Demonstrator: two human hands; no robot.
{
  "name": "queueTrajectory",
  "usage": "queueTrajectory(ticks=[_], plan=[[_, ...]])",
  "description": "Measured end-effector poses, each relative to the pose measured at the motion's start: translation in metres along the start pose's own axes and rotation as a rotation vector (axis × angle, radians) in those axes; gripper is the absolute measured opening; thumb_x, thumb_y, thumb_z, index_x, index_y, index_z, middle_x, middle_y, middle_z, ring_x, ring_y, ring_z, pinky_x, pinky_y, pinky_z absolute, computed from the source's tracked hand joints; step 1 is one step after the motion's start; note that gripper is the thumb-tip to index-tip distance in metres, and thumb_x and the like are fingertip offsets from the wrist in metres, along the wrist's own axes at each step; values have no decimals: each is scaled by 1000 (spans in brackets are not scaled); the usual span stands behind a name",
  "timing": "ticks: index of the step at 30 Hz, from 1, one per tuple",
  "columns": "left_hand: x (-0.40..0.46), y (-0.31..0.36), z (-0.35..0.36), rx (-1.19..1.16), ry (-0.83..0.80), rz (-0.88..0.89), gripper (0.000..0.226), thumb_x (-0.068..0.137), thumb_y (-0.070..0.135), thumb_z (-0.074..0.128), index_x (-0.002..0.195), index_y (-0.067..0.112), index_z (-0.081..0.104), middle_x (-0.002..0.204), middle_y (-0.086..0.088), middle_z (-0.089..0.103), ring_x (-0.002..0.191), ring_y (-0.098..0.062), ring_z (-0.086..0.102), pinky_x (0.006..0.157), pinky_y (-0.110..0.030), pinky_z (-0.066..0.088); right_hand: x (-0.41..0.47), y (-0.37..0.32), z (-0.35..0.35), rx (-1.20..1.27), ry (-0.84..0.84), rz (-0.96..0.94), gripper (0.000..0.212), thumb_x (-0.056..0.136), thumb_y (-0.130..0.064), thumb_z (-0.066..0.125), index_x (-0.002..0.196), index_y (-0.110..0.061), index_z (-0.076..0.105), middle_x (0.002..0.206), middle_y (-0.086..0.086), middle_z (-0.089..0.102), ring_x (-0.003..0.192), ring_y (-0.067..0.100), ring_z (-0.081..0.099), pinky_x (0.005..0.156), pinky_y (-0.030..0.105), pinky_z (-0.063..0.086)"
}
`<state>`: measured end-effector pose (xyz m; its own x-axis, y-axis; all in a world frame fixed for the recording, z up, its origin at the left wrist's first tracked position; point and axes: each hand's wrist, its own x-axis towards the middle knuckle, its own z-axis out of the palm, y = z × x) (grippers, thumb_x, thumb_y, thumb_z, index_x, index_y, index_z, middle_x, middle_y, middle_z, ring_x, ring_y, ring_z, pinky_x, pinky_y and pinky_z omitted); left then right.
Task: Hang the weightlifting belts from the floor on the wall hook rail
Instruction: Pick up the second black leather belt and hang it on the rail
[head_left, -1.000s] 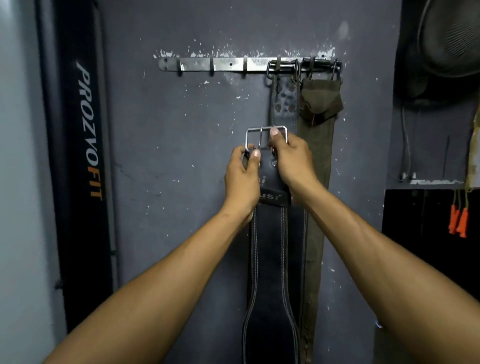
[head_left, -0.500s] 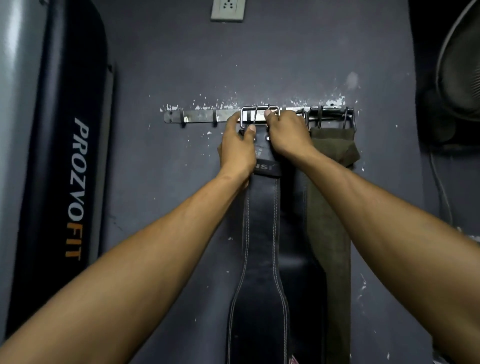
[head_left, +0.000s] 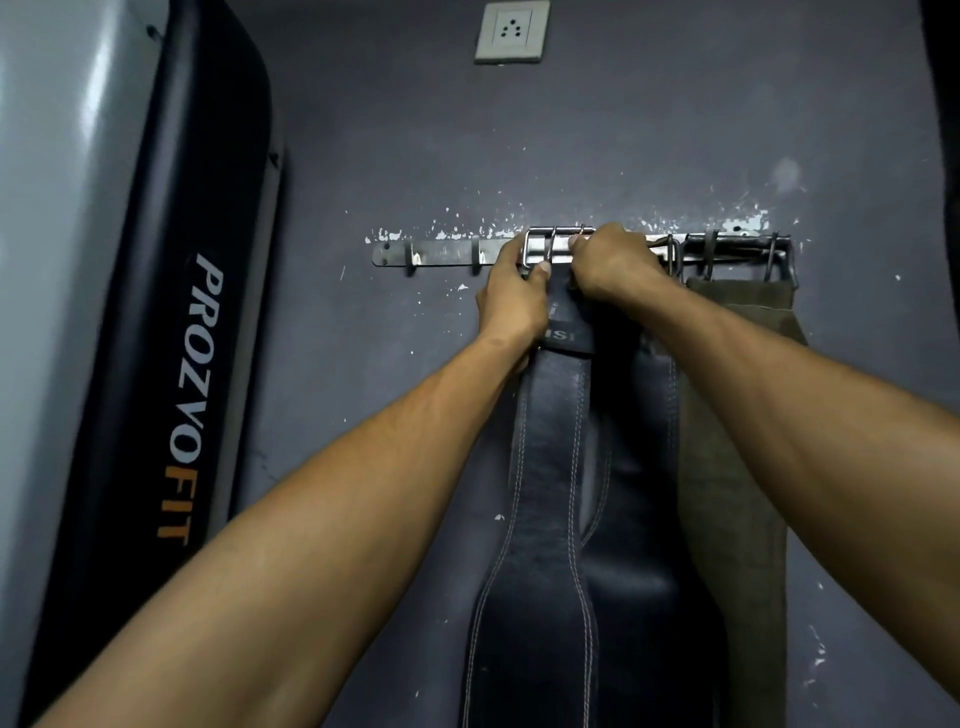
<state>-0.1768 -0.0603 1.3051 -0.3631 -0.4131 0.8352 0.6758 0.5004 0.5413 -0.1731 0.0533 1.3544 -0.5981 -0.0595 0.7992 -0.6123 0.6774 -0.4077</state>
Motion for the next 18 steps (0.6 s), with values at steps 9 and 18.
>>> queueTrajectory(ticks=[9,18], plan=[[-3,-7,-9,-32,-154,-92,54,101,27,60,153,23,47,140,-3,64,117,-19,64,102,-27,51,-17,0,4,50,-12,61,50,110,-34,47,137,6,59,147,27,57,135,43,55,107,40,46],[-63,-48,-25,-298,-185,-149,56,84,61,58,124,22,67,123,-6,75,118,-25,70,107,-56,52,-84,48,62,542,40,99,70,97,-67,52,112,-3,77,114,21,76,111,34,70,88,33,48]])
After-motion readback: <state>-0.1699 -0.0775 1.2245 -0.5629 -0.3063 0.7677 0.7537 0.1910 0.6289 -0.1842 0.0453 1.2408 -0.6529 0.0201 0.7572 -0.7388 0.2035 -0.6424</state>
